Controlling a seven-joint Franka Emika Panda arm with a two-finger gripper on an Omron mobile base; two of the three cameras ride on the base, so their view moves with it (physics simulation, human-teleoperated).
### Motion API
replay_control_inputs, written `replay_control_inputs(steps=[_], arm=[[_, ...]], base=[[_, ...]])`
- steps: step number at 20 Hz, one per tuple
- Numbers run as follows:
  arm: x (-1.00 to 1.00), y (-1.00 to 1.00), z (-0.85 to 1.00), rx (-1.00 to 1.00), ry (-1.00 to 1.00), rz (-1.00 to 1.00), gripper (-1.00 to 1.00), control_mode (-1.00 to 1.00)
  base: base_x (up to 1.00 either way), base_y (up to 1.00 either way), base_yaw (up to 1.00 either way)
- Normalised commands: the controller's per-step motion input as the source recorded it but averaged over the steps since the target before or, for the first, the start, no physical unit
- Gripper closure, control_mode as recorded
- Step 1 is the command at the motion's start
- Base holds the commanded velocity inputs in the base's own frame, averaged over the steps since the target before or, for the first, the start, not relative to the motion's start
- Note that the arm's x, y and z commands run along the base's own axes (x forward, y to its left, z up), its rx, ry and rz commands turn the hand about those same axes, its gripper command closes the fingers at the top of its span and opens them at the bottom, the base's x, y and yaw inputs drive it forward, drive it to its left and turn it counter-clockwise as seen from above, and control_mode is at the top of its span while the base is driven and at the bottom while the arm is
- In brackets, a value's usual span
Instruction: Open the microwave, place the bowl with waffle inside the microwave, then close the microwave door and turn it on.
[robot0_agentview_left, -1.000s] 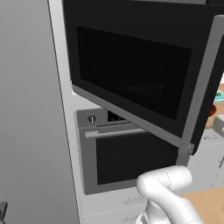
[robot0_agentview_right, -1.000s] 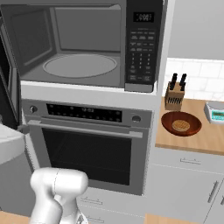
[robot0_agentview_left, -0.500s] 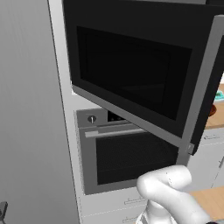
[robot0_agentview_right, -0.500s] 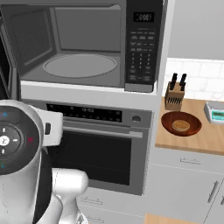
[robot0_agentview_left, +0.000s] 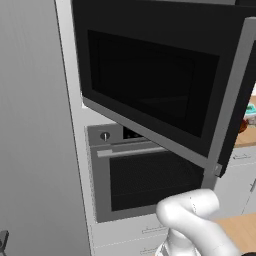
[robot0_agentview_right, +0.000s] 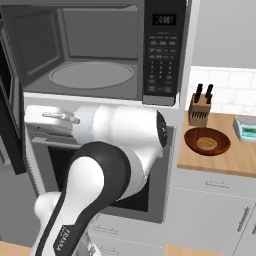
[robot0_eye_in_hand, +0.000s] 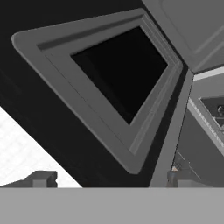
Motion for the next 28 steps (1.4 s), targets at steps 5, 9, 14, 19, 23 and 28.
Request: replay_control_inputs(steps=[5, 9, 14, 19, 23, 28], arm=[[0.28, 0.12, -0.29, 0.07, 0.00, 0.00, -1.00, -1.00], [0.18, 0.14, -0.15, 0.01, 0.02, 0.00, -1.00, -1.00], [0.31, 0.36, -0.06, 0.00, 0.23, 0.07, -1.00, -1.00], [0.19, 0.38, 0.00, 0.00, 0.24, 0.15, -1.00, -1.00], [-0.34, 0.46, 0.00, 0.00, 0.03, 0.14, -1.00, -1.00], [-0.95, 0.28, 0.00, 0.00, -0.05, 0.14, -1.00, -1.00]], base=[[0.00, 0.00, 0.00], [0.00, 0.00, 0.00], [0.00, 0.00, 0.00], [0.00, 0.00, 0.00], [0.00, 0.00, 0.00], [0.00, 0.00, 0.00]])
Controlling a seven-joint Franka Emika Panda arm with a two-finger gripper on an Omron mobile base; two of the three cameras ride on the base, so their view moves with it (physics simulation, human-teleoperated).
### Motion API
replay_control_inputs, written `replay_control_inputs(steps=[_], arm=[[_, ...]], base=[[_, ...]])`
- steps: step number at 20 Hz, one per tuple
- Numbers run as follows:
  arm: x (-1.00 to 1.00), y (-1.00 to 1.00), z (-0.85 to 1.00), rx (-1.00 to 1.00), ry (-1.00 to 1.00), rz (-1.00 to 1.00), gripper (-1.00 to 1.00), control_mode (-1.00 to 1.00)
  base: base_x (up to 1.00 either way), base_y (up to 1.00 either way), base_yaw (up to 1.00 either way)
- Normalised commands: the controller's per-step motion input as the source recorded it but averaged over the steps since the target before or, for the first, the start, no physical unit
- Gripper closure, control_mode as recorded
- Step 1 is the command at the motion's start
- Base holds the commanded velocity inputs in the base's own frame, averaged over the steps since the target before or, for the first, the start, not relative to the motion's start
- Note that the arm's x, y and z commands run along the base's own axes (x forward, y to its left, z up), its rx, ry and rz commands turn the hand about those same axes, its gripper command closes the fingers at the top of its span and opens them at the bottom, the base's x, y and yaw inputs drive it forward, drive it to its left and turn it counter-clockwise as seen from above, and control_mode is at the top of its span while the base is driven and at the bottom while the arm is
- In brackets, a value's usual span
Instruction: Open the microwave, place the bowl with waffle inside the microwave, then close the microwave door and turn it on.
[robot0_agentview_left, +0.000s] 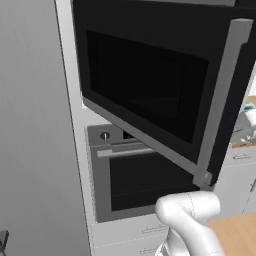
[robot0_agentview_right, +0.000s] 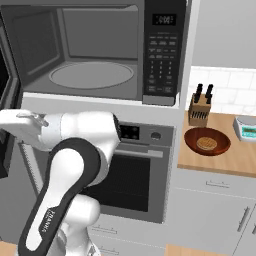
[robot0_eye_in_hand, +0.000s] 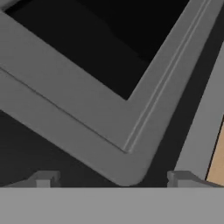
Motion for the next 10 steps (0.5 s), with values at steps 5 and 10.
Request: replay_control_inputs(steps=[5, 10], arm=[[-0.71, 0.32, 0.00, 0.00, -0.05, 0.07, -1.00, -1.00], [-0.09, 0.86, 0.00, -0.01, 0.00, 0.00, -1.00, -1.00]], base=[[0.00, 0.00, 0.00], [0.00, 0.00, 0.00]])
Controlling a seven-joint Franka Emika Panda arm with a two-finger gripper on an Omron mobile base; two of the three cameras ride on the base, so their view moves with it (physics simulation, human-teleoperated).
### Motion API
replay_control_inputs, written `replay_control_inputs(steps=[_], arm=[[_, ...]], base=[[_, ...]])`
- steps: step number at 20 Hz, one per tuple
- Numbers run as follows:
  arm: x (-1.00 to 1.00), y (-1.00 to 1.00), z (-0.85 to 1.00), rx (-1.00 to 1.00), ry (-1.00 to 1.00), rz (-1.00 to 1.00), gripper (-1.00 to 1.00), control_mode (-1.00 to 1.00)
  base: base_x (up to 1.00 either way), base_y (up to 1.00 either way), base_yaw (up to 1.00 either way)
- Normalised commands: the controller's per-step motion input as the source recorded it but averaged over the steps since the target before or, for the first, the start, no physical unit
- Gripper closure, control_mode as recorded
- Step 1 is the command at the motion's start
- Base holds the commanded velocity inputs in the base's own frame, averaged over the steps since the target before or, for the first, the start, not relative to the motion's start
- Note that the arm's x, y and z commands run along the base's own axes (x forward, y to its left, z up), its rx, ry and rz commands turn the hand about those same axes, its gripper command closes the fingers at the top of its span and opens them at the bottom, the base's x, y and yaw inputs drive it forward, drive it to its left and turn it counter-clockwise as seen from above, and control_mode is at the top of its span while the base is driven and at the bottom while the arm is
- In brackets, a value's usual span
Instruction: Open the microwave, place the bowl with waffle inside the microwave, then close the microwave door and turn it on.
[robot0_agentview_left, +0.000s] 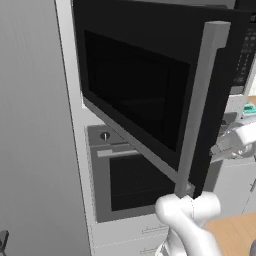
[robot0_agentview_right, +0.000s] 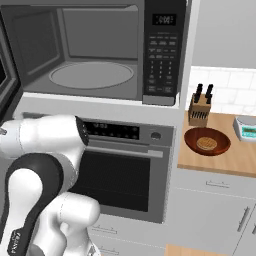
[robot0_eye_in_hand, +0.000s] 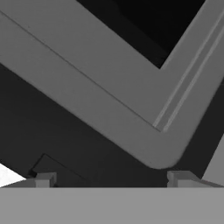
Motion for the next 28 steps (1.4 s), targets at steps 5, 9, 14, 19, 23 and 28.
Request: replay_control_inputs(steps=[5, 9, 14, 19, 23, 28], arm=[[0.00, 0.71, 0.00, 0.00, 0.00, 0.00, -1.00, -1.00], [-0.03, 0.61, 0.00, 0.00, 0.00, 0.00, -1.00, -1.00], [-0.04, 0.37, 0.00, 0.00, 0.00, 0.00, -1.00, -1.00], [-0.03, 0.25, 0.00, 0.00, -0.01, 0.00, -1.00, -1.00], [-0.13, -0.11, 0.13, 0.00, -0.04, 0.03, -1.00, -1.00], [-0.43, -0.15, 0.25, 0.01, -0.14, 0.11, -1.00, -1.00]], base=[[0.00, 0.00, 0.00], [0.00, 0.00, 0.00], [0.00, 0.00, 0.00], [0.00, 0.00, 0.00], [0.00, 0.00, 0.00], [0.00, 0.00, 0.00]])
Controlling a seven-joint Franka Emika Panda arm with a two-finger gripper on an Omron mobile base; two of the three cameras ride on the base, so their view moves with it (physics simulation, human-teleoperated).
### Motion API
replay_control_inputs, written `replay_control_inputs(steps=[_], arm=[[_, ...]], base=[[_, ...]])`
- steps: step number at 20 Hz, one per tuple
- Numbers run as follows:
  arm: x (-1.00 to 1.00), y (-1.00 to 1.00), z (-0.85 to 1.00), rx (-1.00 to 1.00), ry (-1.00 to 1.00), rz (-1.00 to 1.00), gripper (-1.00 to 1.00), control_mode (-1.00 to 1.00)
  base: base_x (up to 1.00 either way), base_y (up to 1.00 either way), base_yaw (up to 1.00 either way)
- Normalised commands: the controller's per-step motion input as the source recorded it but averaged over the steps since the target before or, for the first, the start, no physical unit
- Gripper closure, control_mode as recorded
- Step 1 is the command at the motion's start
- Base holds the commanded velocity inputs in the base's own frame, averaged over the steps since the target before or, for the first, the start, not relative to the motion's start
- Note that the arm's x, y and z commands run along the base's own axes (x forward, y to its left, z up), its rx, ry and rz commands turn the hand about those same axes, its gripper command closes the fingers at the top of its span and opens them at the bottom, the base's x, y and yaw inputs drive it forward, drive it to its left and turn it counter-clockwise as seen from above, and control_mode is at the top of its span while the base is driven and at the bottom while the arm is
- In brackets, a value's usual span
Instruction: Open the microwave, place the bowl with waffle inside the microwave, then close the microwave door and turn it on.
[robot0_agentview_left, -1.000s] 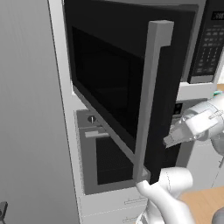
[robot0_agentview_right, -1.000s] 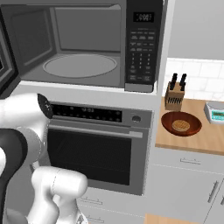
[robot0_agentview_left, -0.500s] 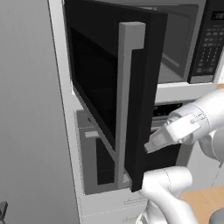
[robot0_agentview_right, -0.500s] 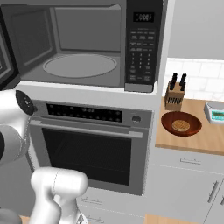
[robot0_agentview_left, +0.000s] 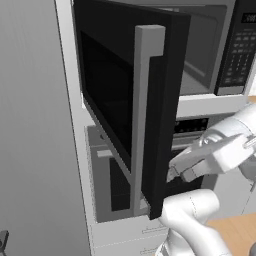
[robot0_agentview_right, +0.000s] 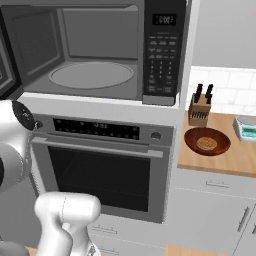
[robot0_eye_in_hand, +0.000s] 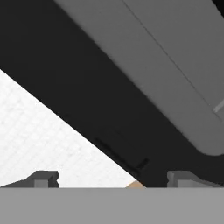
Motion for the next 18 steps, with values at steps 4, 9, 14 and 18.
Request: replay_control_inputs(steps=[4, 9, 14, 18], arm=[[-0.29, -0.39, 0.19, 0.00, -0.04, 0.04, -1.00, -1.00], [0.32, -0.73, 0.02, 0.00, 0.02, -0.14, -1.00, -1.00], [0.82, -1.00, -0.01, -0.01, 0.14, -0.34, -1.00, -1.00], [0.99, -0.98, -0.33, -0.08, 0.07, -0.28, -1.00, -1.00]], base=[[0.00, 0.00, 0.00], [0.00, 0.00, 0.00], [0.00, 0.00, 0.00], [0.00, 0.00, 0.00]])
